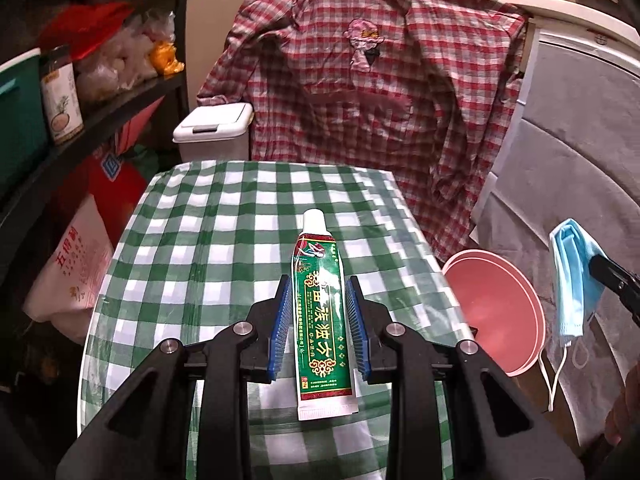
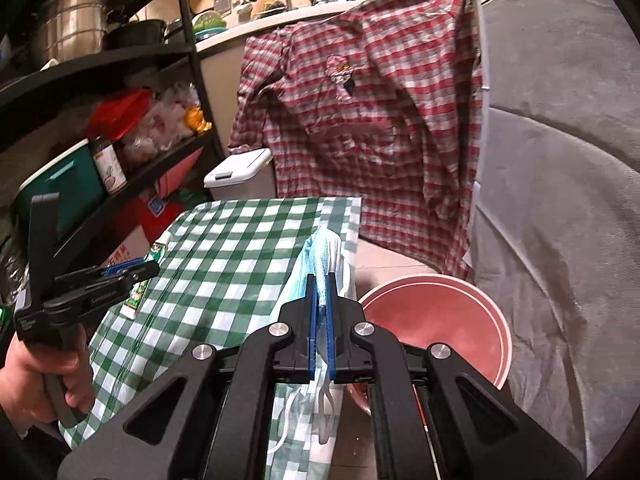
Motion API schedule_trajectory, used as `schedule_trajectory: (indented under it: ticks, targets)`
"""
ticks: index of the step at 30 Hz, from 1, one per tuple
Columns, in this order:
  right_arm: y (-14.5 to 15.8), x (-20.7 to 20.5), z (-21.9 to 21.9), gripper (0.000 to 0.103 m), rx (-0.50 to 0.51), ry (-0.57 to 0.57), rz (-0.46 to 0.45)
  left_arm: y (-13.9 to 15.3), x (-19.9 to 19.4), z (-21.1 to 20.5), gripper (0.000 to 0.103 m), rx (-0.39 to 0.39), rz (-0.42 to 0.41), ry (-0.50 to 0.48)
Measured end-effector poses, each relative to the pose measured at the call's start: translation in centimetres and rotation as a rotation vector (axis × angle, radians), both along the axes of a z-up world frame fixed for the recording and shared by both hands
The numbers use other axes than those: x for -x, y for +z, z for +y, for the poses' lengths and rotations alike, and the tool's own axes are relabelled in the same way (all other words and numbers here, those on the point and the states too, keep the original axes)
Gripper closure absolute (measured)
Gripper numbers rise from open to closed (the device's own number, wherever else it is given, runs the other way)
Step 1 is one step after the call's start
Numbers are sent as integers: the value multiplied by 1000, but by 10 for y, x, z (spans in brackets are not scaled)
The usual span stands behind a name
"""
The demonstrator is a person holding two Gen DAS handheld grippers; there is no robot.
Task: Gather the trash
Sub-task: 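Carry the ointment tube with the left tool and mask with the right tool over the bucket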
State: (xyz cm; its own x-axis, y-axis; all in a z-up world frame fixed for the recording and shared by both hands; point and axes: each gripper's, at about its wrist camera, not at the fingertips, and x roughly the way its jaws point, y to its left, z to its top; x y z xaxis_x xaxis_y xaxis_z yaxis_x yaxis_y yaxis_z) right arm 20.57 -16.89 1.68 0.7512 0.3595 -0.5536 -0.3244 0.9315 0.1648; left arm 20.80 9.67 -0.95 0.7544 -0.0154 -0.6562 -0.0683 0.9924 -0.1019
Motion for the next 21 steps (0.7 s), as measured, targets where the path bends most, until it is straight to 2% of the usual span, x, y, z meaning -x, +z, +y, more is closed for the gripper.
schedule_trajectory:
  ticks: [14, 21]
  targets:
    - [25, -3, -38, 99, 10, -107, -88, 20, 5, -32, 76, -11, -74, -54]
    - [30, -12, -61, 99, 23, -154, -92, 21, 0, -63, 76, -2, -84, -110]
